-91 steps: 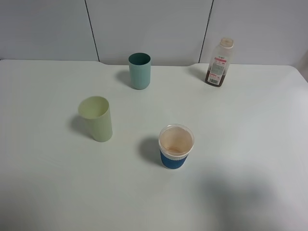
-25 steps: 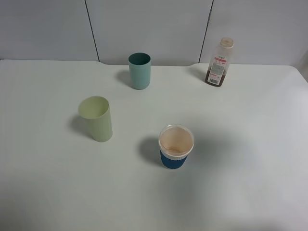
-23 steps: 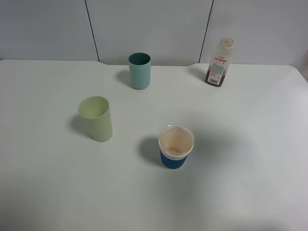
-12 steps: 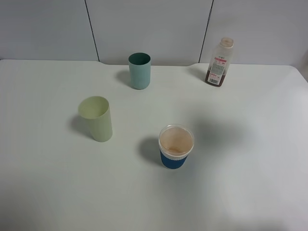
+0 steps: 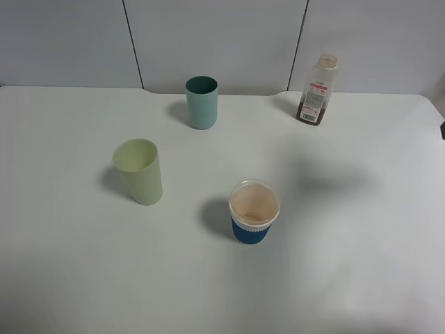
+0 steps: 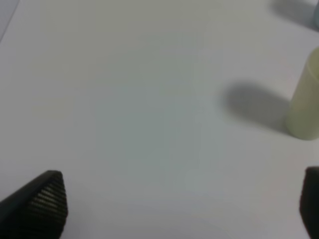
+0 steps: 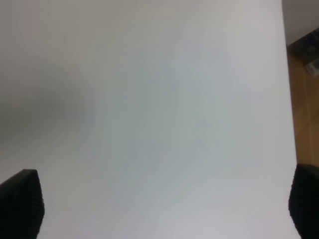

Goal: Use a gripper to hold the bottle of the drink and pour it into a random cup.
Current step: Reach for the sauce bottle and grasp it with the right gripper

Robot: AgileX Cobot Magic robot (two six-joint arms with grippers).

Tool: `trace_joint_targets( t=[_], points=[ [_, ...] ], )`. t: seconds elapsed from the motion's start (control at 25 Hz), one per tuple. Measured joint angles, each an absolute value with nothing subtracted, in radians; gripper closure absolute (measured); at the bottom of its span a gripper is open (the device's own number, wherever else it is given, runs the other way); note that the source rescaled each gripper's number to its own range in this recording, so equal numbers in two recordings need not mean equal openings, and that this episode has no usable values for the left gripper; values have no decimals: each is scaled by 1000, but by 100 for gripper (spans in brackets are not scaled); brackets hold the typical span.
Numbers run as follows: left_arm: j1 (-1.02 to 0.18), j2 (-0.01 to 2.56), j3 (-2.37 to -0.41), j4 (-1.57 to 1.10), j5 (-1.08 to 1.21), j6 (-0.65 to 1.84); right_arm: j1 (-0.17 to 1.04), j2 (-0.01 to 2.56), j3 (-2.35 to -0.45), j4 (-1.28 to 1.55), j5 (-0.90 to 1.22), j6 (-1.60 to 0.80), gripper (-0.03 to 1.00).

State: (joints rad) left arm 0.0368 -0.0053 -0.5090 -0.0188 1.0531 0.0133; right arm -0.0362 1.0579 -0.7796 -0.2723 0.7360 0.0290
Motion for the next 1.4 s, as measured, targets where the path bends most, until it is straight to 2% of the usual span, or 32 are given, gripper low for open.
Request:
trace_joint_targets(
  t=[0.28,0.6,0.84,1.16,1.4],
  points=[
    [37,-5,-509,-19,1053,13,-36,1145,-780,-304,641,76,-3],
    [37,-5,-509,-19,1053,14,-36,1260,-780,-497,557,301,-3],
    [37,-5,-509,-19,1053,14,-36,1325,-780,-671,411,494,-3],
    [37,-5,-509,-19,1054,14,-36,1417,-780,-882,263,643,-3],
    [37,-5,-509,-18,1054,15,-37,1489,-780,-1012,77,738,-3]
  ],
)
